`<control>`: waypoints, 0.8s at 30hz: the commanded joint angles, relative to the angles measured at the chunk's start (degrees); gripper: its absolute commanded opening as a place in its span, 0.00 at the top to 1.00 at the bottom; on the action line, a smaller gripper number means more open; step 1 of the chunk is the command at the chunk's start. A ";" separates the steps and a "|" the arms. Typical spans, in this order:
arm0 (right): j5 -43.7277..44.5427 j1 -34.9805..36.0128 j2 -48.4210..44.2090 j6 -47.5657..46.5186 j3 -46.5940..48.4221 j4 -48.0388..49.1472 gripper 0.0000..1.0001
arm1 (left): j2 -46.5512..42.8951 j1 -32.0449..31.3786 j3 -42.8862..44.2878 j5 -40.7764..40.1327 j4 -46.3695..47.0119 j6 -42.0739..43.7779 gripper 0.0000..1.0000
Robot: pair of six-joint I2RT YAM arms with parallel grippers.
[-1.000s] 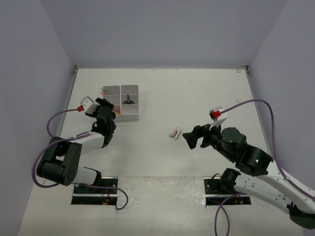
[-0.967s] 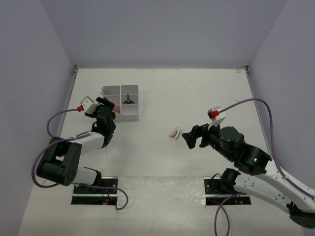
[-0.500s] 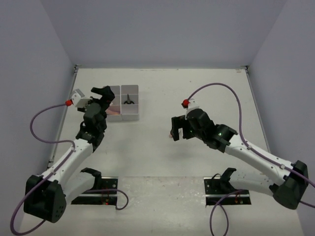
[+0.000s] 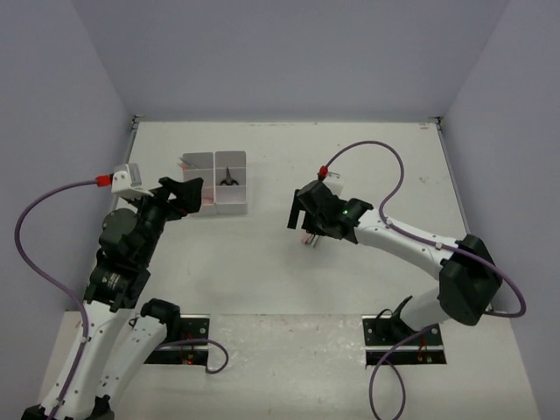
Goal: Sort the stationery into containers
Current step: Pick up the stapler from the center of the board.
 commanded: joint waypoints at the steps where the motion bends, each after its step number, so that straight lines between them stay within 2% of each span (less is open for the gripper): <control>1: 5.24 -0.09 2.91 10.10 1.82 -0.60 0.10 | -1.18 0.19 0.02 4.35 -10.26 10.09 0.00; 3: 4.95 -0.16 5.13 10.97 2.16 0.18 0.15 | -2.47 0.19 -3.07 3.54 -10.31 11.43 0.00; 5: 6.10 -0.07 7.80 12.04 3.43 -1.64 0.16 | -3.59 0.19 -5.95 3.19 -8.27 11.25 0.00; 16: 7.69 -0.09 14.49 17.28 2.28 -1.99 0.26 | -4.39 0.19 -7.36 6.17 -6.29 12.05 0.00; 20: 8.37 -0.16 17.15 17.70 3.27 -2.07 0.45 | -5.17 0.07 -7.54 6.81 -6.35 12.00 0.00; 23: 8.58 -0.16 18.50 18.43 3.86 -2.78 0.51 | -5.91 0.01 -7.63 6.60 -6.35 11.96 0.00; 24: 8.58 -0.16 18.68 18.44 3.74 -2.78 0.57 | -6.03 0.01 -7.63 6.66 -6.35 11.96 0.00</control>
